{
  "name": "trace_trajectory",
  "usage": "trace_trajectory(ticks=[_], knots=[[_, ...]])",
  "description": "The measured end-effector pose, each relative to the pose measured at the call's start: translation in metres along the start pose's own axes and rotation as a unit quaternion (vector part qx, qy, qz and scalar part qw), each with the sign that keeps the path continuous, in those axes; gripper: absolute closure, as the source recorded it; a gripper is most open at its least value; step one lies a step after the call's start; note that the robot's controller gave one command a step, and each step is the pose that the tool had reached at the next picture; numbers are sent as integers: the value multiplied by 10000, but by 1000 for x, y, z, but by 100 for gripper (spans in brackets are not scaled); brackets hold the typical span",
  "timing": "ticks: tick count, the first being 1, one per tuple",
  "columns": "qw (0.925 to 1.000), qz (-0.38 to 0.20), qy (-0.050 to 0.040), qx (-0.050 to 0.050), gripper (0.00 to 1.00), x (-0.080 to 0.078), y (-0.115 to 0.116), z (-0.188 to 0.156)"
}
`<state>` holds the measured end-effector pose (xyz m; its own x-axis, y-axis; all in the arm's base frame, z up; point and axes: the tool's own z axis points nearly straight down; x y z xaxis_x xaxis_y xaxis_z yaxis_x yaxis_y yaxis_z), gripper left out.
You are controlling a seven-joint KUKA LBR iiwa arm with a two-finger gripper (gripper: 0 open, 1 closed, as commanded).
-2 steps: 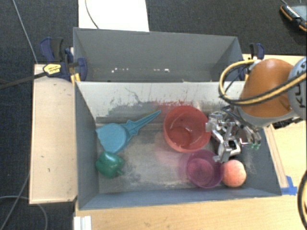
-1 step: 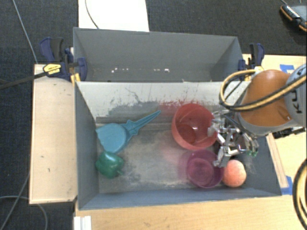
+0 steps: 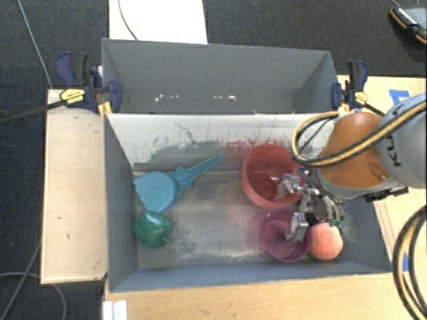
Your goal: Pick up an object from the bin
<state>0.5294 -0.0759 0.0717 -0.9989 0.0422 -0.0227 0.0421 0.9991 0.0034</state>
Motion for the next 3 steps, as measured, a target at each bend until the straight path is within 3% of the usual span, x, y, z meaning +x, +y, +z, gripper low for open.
trace_trajectory(ticks=[1, 2, 3], knots=[[9848, -1734, -101, -40, 100, -2, -17, -4], [9848, -1734, -100, -40, 100, -2, -17, -3], [9828, -1842, -124, -42, 100, -12, -21, -99]])
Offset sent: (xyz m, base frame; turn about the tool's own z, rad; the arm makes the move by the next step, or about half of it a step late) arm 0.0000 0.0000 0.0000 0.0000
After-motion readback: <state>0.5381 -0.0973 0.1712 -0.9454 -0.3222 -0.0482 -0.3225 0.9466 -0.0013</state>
